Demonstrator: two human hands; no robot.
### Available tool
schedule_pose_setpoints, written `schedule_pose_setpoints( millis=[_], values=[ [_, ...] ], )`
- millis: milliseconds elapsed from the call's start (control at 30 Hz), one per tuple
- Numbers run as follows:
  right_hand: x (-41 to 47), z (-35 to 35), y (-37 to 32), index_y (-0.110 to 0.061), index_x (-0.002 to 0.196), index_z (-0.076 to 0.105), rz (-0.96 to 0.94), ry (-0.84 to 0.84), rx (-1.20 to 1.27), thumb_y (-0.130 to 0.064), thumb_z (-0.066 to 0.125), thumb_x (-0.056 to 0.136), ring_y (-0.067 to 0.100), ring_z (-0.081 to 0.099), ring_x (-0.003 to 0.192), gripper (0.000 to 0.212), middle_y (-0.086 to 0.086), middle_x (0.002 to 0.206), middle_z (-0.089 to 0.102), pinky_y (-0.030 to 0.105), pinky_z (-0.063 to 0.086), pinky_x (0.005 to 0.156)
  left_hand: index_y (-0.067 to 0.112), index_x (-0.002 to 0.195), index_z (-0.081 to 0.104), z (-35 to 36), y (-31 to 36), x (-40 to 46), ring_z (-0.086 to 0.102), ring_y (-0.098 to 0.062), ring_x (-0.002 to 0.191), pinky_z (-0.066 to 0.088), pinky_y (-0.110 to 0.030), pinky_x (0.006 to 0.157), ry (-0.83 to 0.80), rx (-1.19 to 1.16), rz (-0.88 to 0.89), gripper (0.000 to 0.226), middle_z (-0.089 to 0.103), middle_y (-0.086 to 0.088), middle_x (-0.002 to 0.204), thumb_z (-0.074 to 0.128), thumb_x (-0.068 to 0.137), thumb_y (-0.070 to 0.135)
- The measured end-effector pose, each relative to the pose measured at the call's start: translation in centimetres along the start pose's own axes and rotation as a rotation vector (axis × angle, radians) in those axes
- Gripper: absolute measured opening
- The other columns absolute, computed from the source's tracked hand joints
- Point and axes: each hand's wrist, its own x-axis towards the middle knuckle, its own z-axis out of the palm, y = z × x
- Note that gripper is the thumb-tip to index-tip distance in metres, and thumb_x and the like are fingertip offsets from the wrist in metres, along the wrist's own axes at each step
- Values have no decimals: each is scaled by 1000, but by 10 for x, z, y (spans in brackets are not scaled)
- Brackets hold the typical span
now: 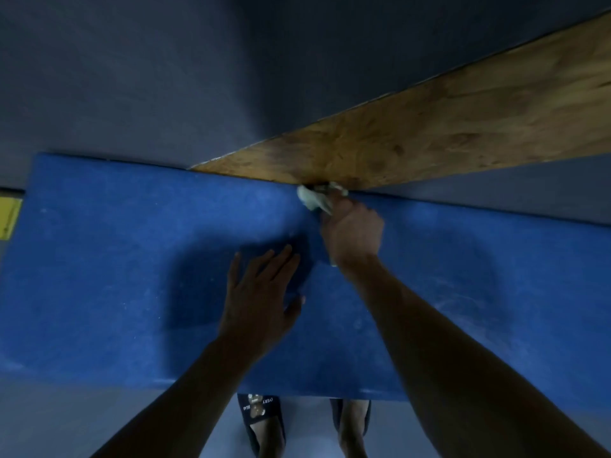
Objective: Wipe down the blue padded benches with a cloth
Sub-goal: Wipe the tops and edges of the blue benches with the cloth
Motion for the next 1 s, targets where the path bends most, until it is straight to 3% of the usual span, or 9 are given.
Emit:
schedule_pose_setpoints(
  millis=[67,167,267,367,467,633,833,900,1000],
  values=[
    [2,4,-35,-18,83,72,-101,87,10,-21,78,70,27,62,47,15,4,59,65,23,36,45,25,145,47,1,0,-1,46,-23,136,23,-62,114,0,-9,9,65,51,3,148,43,86,54],
    [3,6,-57,-22,105,65,-268,-101,-3,-23,55,91,28,68,71,17,4,83,70,28,34,56,25,145,45,-2,1,-1,46,-23,136,23,-62,115,-3,-24,4,65,55,1,143,44,86,53],
    [5,0,-19,-29,107,68,-276,31,40,-31,45,87,32,68,65,31,5,79,71,30,44,56,27,146,46,-4,0,1,47,-19,135,24,-60,115,-4,-22,6,66,50,6,148,43,85,53],
    [-1,-11,49,-29,118,61,-165,-74,10,-33,51,89,37,67,76,31,8,91,71,35,47,62,24,143,51,-3,-2,0,48,-18,134,22,-59,116,-22,-18,33,65,49,7,150,42,85,53],
    [-18,-18,109,-24,121,56,30,26,-2,-32,53,91,42,64,74,31,15,88,69,36,39,62,24,147,45,-4,-6,-3,43,-17,138,15,-54,118,-3,-36,67,63,43,7,154,39,91,52],
    [-29,-1,65,-22,133,46,239,32,73,-23,46,94,41,65,85,39,16,100,69,35,35,66,18,148,43,-12,-25,-8,42,-22,139,28,-55,114,79,-142,88,58,39,0,157,38,98,46],
    [-40,18,-53,-18,109,66,-91,64,147,-17,72,74,29,61,42,35,6,59,66,26,40,43,13,146,46,-19,-53,-11,45,-23,137,36,-53,108,118,-121,-25,59,42,-2,155,48,93,39],
    [-44,17,-55,-20,109,62,-227,-6,114,-18,64,78,28,62,47,31,2,65,66,26,35,46,12,143,50,-18,-56,-15,48,-25,134,38,-56,106,87,-67,-29,62,46,-3,152,45,89,42],
    [-38,9,-7,-23,117,63,-247,83,66,-25,52,81,28,62,47,37,1,68,68,26,39,46,15,142,51,-18,-63,-17,45,-20,135,33,-58,109,51,6,15,62,45,1,153,42,88,45]
  ],
)
